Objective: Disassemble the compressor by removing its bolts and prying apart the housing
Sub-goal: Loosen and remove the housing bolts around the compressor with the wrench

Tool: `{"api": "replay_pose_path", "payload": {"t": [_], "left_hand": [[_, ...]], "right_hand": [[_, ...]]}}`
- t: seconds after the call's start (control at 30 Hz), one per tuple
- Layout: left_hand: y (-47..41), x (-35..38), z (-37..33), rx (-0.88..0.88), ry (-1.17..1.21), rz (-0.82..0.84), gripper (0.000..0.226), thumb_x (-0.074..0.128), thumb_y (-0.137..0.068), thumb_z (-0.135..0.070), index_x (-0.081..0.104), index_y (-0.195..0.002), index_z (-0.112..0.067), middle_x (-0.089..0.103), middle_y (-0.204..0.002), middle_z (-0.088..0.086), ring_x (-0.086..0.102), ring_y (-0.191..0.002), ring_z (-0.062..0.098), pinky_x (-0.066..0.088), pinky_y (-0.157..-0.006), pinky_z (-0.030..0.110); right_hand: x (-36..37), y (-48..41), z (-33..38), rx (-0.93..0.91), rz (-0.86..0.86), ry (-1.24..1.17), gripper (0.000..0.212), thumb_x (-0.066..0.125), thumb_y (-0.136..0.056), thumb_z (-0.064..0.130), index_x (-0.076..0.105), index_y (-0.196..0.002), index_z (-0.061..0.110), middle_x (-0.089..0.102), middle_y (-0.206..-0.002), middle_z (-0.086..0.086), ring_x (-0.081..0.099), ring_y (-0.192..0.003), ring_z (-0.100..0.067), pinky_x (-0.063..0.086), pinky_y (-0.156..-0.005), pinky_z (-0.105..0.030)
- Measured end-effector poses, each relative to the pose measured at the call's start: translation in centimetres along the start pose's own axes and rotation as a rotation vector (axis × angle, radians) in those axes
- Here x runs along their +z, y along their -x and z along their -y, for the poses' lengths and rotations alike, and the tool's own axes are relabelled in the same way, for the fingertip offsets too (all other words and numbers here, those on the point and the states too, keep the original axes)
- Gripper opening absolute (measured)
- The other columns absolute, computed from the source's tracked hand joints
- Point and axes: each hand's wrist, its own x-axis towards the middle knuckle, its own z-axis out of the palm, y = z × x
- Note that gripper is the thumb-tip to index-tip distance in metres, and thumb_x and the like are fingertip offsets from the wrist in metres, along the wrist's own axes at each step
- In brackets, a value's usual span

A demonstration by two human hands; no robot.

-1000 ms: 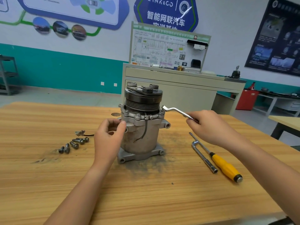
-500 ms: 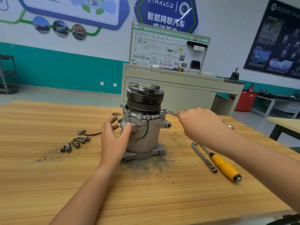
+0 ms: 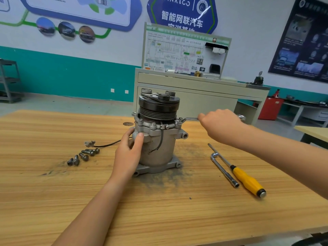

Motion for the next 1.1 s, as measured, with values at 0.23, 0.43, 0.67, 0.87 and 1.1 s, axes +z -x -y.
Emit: {"api": "replay_pose_path", "payload": {"t": [0.23,0.43,0.67,0.87,1.1], "left_hand": [[0.0,-0.2,-0.1,0.008,-0.005,-0.003,0.033,0.049,-0.094,-0.035,0.047,-0.126,-0.03,0.053,-0.086,-0.019,0.056,-0.068,-0.006,0.039,-0.049,0.001],[0.0,-0.4,0.2,0.004,0.008,0.01,0.026,0.049,-0.094,-0.035,0.047,-0.12,-0.032,0.053,-0.093,-0.022,0.052,-0.072,-0.024,0.039,-0.051,0.001],[-0.1,-0.2,0.1,-0.001,0.008,0.014,0.032,0.048,-0.094,-0.036,0.047,-0.126,-0.028,0.05,-0.096,-0.024,0.048,-0.073,-0.03,0.038,-0.051,-0.001],[-0.1,-0.2,0.2,0.003,0.005,0.014,0.035,0.048,-0.094,-0.035,0.047,-0.128,-0.025,0.048,-0.096,-0.026,0.045,-0.073,-0.033,0.037,-0.052,-0.003],[0.0,-0.2,0.1,-0.01,-0.003,0.008,0.038,0.048,-0.093,-0.039,0.048,-0.129,-0.026,0.051,-0.096,-0.026,0.051,-0.075,-0.024,0.04,-0.051,0.001]], "right_hand": [[3.7,-3.9,2.2,0.044,-0.366,-0.284,0.025,0.064,-0.057,-0.023,0.064,-0.076,-0.007,0.062,-0.059,-0.018,0.058,-0.049,-0.03,0.047,-0.056,-0.032],[4.2,-2.9,0.9,0.229,-0.42,-0.501,0.021,0.043,-0.097,0.011,0.056,-0.108,0.001,0.059,-0.069,-0.011,0.054,-0.058,-0.027,0.034,-0.051,-0.03],[1.2,2.5,0.3,0.154,-0.074,-0.619,0.027,0.035,-0.099,0.022,0.047,-0.122,0.015,0.049,-0.065,0.003,0.049,-0.056,-0.014,0.037,-0.046,-0.028],[-1.4,3.2,1.8,0.085,0.063,-0.231,0.026,0.036,-0.094,0.009,0.045,-0.117,0.016,0.038,-0.062,0.002,0.036,-0.052,-0.012,0.031,-0.043,-0.025],[-5.6,2.4,2.7,-0.086,0.143,0.103,0.018,0.045,-0.089,-0.001,0.051,-0.104,0.007,0.032,-0.059,-0.001,0.029,-0.047,-0.015,0.021,-0.039,-0.026]]}}
